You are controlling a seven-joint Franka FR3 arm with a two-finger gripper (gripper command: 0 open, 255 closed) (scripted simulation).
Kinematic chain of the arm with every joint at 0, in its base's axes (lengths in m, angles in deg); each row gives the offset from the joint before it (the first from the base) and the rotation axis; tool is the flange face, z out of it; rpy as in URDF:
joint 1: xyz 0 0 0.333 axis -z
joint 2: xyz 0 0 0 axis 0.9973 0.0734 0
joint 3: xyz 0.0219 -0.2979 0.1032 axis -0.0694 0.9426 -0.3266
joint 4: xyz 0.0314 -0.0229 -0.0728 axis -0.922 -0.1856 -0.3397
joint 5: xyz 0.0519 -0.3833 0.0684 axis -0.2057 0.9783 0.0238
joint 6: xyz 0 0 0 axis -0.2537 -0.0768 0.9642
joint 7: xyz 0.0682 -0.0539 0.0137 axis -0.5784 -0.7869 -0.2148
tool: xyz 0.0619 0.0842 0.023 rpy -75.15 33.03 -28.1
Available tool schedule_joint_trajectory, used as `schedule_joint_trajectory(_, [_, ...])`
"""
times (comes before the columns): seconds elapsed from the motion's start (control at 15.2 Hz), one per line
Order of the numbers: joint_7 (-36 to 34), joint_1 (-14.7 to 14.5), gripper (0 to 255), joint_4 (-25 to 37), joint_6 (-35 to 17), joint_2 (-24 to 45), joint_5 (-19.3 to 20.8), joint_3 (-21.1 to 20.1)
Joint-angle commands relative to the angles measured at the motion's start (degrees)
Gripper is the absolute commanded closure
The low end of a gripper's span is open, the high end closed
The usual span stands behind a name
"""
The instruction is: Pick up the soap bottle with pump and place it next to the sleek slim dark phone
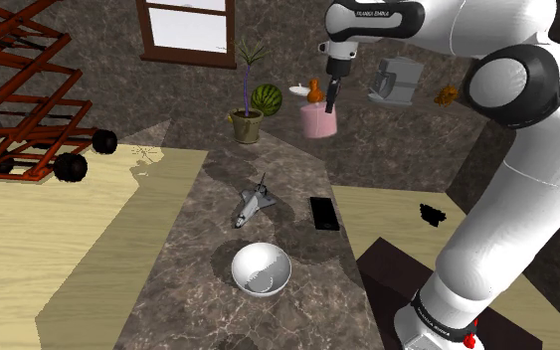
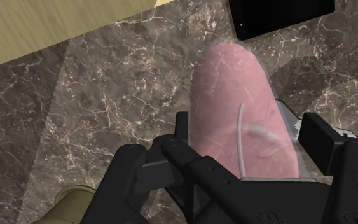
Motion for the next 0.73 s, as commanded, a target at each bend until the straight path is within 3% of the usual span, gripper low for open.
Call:
schedule_joint_trajectory(0.0, [2.7, 1.4, 255, 2.9, 0.7, 2.1, -0.3, 1.2])
schedule_joint_trajectory(0.07, [3.8, 2.0, 255, 4.1, 1.0, 3.0, -0.5, 1.7])
schedule_joint_trajectory(0.66, [3.6, 2.0, 255, -4.3, -6.3, 1.9, -0.4, 1.6])
